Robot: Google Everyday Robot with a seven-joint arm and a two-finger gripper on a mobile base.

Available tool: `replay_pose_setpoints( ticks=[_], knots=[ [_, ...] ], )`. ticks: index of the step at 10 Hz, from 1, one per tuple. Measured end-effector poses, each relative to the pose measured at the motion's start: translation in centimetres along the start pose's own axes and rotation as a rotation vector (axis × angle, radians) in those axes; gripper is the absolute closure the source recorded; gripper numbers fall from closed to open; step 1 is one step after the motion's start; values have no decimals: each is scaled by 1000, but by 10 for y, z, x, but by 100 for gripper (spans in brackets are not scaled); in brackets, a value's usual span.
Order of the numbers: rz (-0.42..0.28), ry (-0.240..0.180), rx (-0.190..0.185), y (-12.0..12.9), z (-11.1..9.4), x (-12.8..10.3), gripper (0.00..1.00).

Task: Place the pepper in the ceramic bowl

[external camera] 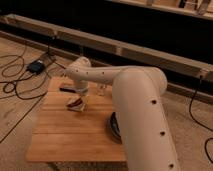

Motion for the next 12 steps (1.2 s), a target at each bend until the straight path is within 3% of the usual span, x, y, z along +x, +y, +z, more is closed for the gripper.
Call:
replay_pose_setpoints(
  ticks=[4,8,12],
  knots=[
    [61,18,-6,45,-31,-9,100],
    [236,70,-28,118,-49,2,100],
    [433,155,2,182,-74,33,100]
  ],
)
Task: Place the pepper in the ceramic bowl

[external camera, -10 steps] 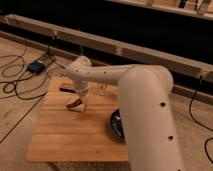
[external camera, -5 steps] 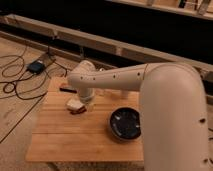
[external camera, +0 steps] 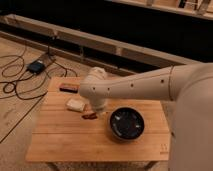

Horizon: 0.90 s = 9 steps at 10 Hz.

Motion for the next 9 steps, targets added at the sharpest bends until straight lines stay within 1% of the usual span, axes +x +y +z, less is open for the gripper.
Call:
replay_pose_setpoints(
  ticks=[2,3,4,5,7,9],
  knots=[
    [75,28,16,18,-5,23,100],
    [122,39,24,27,-6,34,100],
    [150,41,30,32,-6,41,100],
    [197,52,39,39,-6,55,100],
    [255,55,56,42,-4,75,100],
    [287,52,66,38,2,90,100]
  ],
)
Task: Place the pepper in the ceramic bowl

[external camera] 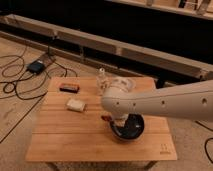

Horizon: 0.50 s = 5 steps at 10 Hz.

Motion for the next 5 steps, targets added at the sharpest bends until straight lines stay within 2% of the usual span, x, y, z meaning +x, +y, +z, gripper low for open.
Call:
replay_pose_setpoints(
  ticks=[3,5],
  knots=[
    [18,-7,-7,-5,12,7,100],
    [40,-2,-29,-3,26,17,90]
  ],
)
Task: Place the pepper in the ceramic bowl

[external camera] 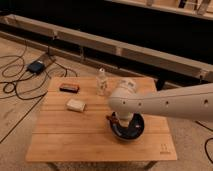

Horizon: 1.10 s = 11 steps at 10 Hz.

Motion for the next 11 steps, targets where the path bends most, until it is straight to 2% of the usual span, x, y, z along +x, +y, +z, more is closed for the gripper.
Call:
replay_pose_setpoints(
  ticks=[1,2,6,8,11],
  knots=[
    [18,4,-14,3,8,6,77],
    [30,7,-20,4,12,10,68],
    [62,11,-18,-1,21,18,25],
    [67,13,-17,-4,22,20,20],
    [64,13,-17,-4,23,20,20]
  ],
)
